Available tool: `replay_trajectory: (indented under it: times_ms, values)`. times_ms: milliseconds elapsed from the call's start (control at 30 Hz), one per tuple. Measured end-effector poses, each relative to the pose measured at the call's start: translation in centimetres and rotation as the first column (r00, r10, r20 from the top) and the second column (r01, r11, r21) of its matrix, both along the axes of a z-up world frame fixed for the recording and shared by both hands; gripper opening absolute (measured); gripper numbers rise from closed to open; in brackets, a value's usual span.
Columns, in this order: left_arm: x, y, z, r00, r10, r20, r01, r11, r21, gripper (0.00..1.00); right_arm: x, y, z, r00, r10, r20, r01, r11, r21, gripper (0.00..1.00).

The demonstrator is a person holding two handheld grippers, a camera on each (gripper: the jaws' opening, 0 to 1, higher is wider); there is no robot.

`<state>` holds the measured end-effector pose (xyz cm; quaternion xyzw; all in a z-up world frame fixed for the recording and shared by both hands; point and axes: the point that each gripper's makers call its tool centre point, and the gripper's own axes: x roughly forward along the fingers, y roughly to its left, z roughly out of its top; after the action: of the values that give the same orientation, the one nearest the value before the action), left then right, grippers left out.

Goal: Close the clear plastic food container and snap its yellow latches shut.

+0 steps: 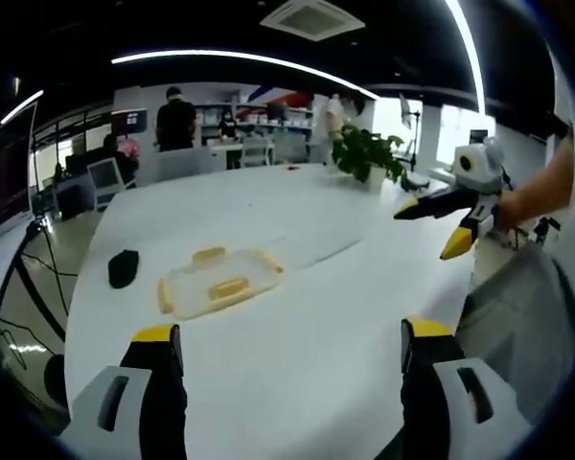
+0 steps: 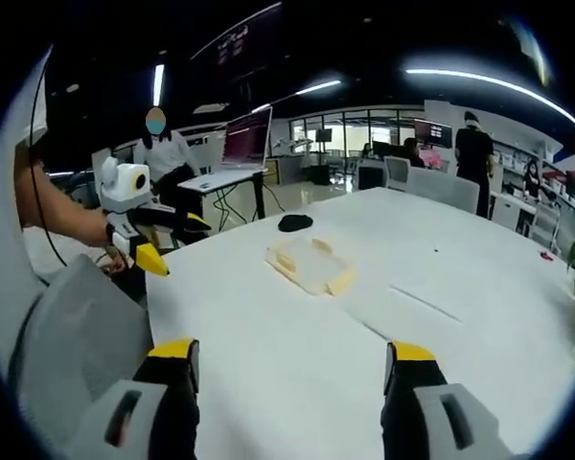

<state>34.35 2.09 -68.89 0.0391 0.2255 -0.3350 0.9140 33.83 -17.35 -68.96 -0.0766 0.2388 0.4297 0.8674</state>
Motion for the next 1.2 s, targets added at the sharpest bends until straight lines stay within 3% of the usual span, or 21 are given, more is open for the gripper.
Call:
replay_trajectory:
  times_ms: [800,1200]
  values:
    - [2.1,0.5,-1.0,0.998,-0.054,-0.029,0.055,0.998,0.041,0.9,3.6,2.4,-0.1,0.997,0.081,-0.006,-0.081,0.997,-0.016,0.76]
    - [4.2,1.2,-1.4,0.996,-0.086,-0.025,0.087,0.994,0.065,0.89,5.5,3.7,-0.4,0.993,0.118,-0.008,-0.118,0.993,-0.025,0.76]
